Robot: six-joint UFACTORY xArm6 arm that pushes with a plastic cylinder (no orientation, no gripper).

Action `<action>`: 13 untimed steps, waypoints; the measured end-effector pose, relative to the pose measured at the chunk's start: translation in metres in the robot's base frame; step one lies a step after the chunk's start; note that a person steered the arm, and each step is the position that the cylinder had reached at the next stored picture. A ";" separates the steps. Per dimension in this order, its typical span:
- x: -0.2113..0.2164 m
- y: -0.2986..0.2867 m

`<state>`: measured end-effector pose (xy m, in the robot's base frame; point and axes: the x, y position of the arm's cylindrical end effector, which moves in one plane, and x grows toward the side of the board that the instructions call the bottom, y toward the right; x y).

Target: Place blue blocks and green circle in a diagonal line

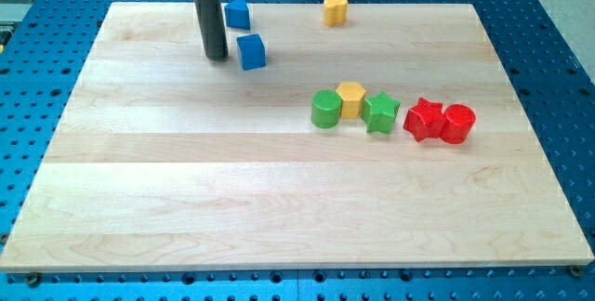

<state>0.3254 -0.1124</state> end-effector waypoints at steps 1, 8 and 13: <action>0.001 0.029; 0.078 0.210; 0.045 0.132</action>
<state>0.3700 0.0193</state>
